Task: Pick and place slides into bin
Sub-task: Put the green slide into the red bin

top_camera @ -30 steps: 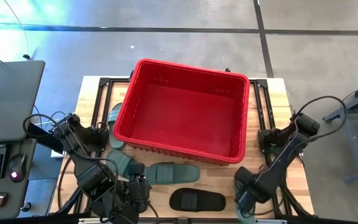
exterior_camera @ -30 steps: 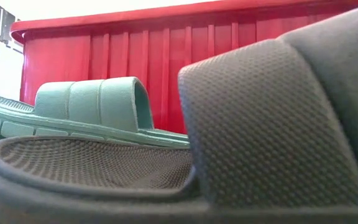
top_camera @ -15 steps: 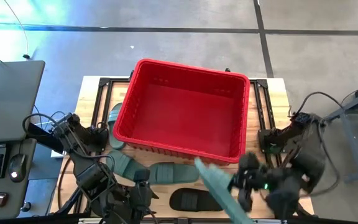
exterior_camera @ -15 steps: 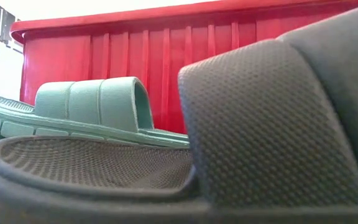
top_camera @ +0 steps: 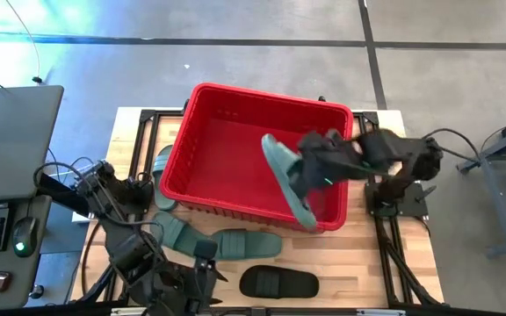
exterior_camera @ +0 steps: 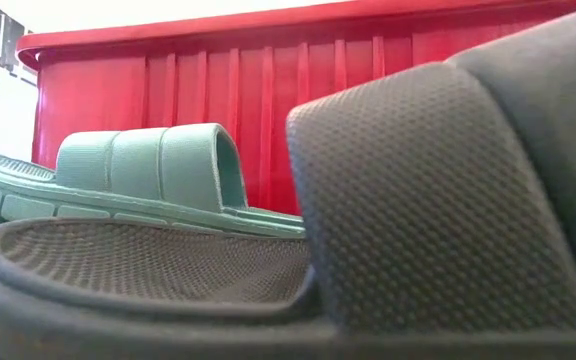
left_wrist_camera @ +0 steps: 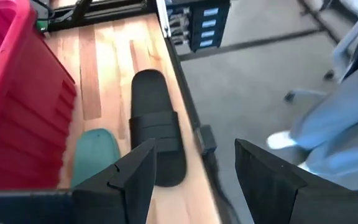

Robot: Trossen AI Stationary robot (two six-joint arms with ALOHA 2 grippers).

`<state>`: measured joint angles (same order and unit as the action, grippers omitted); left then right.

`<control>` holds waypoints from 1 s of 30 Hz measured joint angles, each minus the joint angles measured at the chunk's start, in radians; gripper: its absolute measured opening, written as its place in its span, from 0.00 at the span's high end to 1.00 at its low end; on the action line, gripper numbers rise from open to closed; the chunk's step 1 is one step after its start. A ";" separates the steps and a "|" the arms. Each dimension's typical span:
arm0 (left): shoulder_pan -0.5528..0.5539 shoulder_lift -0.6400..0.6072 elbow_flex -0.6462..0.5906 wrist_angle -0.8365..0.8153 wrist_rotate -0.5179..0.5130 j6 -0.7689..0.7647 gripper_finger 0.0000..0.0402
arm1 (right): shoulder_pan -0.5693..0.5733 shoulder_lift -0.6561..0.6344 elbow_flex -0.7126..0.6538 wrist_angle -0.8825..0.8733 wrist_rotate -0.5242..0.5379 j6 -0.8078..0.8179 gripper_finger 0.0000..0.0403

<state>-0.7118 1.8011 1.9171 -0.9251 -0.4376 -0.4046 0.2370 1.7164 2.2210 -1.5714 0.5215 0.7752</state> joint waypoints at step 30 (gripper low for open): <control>0.072 0.023 0.000 -0.011 0.113 -0.019 0.50 | -0.546 -0.001 -1.040 0.369 -0.245 -0.365 0.94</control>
<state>-0.6395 1.8236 1.9167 -0.9365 -0.3241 -0.4232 -0.3094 1.7153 1.1805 -1.2021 0.2761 0.4101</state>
